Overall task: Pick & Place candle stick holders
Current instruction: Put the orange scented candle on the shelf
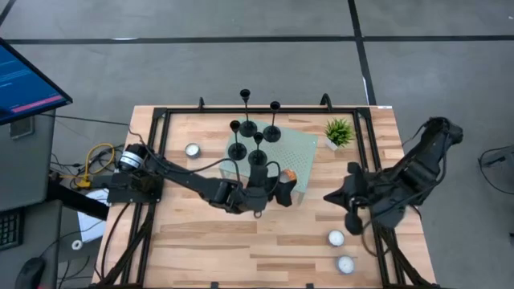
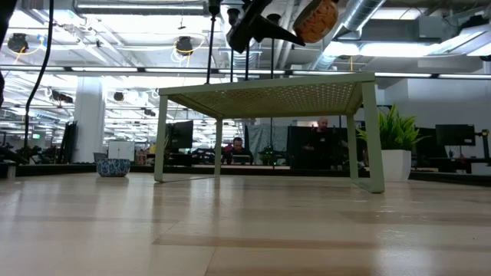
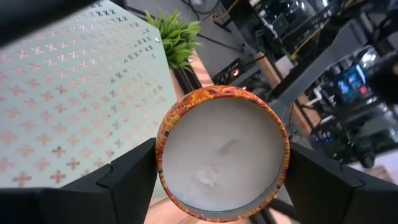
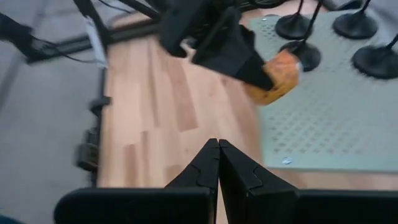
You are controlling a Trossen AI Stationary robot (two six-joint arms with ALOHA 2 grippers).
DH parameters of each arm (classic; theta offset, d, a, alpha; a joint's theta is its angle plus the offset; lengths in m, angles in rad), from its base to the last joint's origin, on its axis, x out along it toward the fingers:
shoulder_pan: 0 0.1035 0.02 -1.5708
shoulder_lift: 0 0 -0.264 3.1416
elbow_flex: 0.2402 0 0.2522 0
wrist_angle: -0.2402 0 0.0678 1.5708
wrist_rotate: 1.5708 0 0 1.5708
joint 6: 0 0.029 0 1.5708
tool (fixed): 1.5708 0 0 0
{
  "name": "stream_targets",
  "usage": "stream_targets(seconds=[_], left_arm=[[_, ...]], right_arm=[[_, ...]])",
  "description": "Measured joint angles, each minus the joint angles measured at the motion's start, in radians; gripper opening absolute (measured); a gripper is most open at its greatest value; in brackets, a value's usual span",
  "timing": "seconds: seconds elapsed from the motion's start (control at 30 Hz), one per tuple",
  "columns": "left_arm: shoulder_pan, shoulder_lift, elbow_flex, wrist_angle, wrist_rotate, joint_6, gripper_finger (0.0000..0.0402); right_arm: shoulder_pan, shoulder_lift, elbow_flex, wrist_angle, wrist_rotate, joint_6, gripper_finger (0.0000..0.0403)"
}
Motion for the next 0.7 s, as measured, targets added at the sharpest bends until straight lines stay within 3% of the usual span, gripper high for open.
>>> stream_targets(seconds=[0.1, 0.2, 0.33, 0.53, 0.7], left_arm=[[-0.002, 0.0, 0.0, -0.003, 0.008, 0.08, 0.0302], [-0.002, 0.0, 0.0, -0.003, 0.04, 0.177, 0.0302], [-0.006, -0.008, 0.0, -0.002, 0.094, 0.255, 0.0302], [-0.006, -0.008, 0.0, -0.002, 0.152, 0.316, 0.0302], [-0.007, -0.008, 0.0, -0.006, 0.158, 0.33, 0.0302]], right_arm=[[-0.039, 0.037, 0.0, -0.001, -0.028, -0.1, 0.0015], [-0.079, 0.068, 0.0, -0.018, -0.1, -0.178, 0.0054], [-0.135, 0.103, -0.001, -0.045, -0.184, -0.285, 0.0133], [-0.205, 0.114, -0.001, -0.039, -0.19, -0.406, 0.0272], [-0.242, 0.117, -0.001, -0.045, -0.19, -0.402, 0.0326]])
